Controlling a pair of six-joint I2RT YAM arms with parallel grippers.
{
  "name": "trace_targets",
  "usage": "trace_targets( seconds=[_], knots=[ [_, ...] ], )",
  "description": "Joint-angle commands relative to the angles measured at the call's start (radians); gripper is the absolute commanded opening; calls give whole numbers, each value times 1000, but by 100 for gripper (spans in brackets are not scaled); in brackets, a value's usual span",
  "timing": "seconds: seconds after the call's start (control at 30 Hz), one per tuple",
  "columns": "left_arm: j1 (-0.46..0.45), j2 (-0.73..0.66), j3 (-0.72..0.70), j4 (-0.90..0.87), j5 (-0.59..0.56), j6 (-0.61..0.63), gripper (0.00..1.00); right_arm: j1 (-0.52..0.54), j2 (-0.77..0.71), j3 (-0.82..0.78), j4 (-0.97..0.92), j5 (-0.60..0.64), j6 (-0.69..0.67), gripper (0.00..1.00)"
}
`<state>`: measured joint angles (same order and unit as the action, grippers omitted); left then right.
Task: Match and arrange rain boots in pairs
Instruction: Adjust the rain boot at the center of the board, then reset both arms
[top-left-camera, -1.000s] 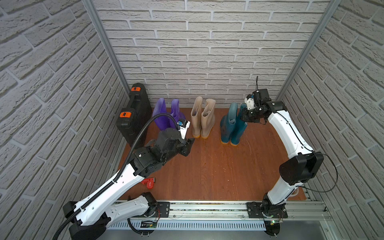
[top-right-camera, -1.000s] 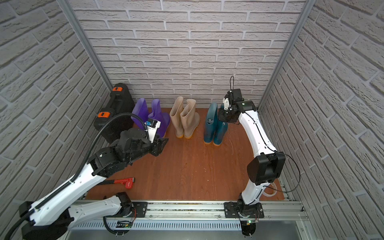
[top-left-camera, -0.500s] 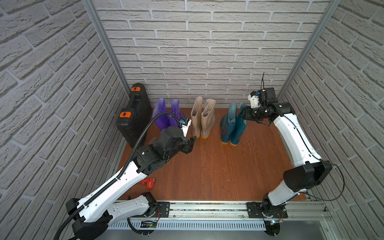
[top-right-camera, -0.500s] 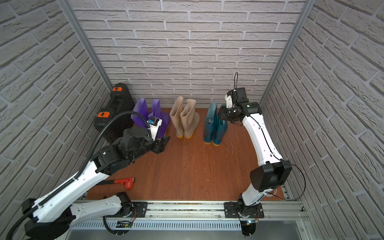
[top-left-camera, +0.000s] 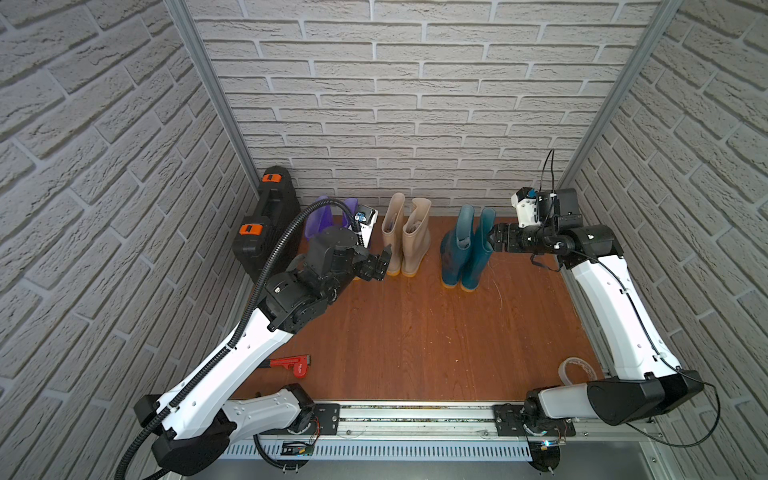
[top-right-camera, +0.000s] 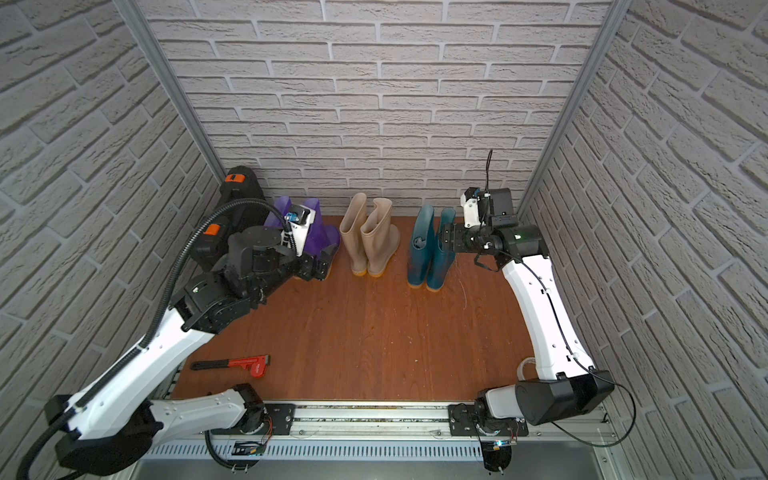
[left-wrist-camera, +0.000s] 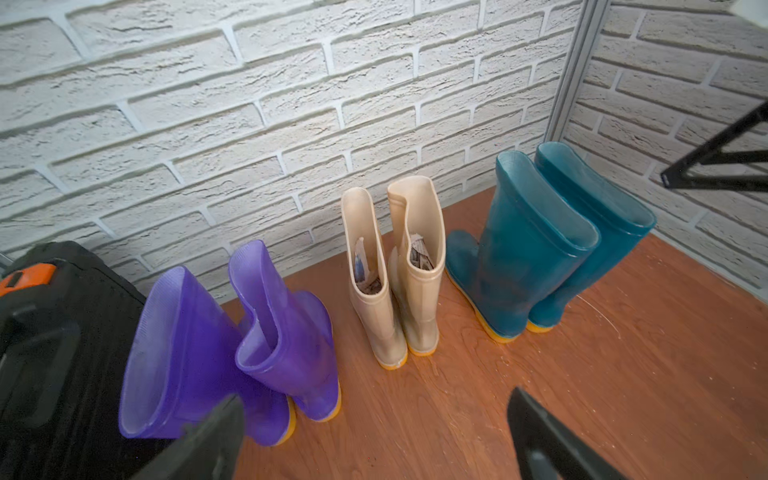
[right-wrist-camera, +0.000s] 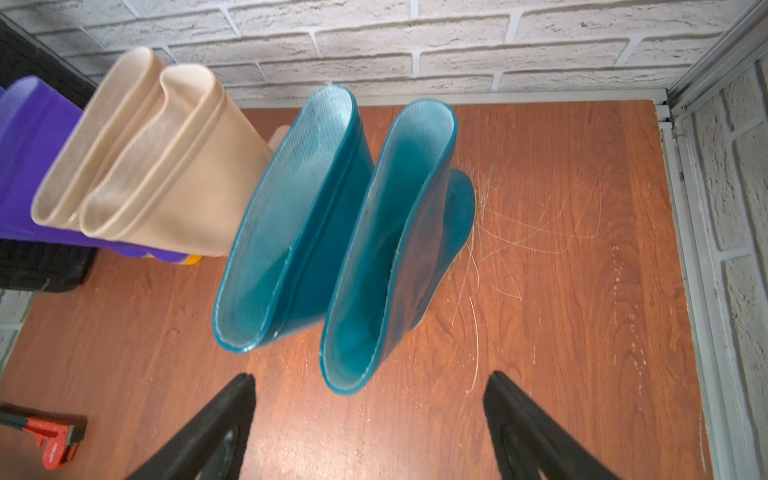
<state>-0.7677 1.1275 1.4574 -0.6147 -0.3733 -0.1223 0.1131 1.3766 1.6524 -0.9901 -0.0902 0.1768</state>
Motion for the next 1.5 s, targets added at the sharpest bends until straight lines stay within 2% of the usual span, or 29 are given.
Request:
trace_targets(
  seconds=[0.0,0.13,0.23,0.43,0.67,0.83,0.93,1.07,1.23,1.37,1.47],
  knots=[
    [20,16,56,14,-16,42,98,0,-71,-66,82,10,-11,100],
    [40,31,89,-32,-76,8,98,0,-173,-170,149,69,2,100],
    [43,-10,20,15,-91,4,98,0,-257,-271,221,135,7,100],
    [55,-123,-223,197,-263,-16,98,0,-349,-447,354,261,-35,100],
    [97,-265,-569,377,-316,-61,98,-1,-329,-611,479,410,-59,100],
    [180,-330,-731,403,-331,-109,98,-1,-313,-739,616,443,-41,100],
    [249,-354,-821,446,-308,-108,98,-1,-305,-816,720,449,-58,100],
    [381,-335,-915,519,-189,-107,98,-4,-273,-873,799,426,-77,100],
    [523,-290,-1032,753,-33,-59,98,-6,-254,-951,915,377,-103,100],
    [659,-167,-1074,924,64,-67,98,-10,-226,-990,999,363,-141,100],
    [710,-33,-1107,1109,69,-48,98,-19,-195,-980,1011,348,-155,100]
  ],
)
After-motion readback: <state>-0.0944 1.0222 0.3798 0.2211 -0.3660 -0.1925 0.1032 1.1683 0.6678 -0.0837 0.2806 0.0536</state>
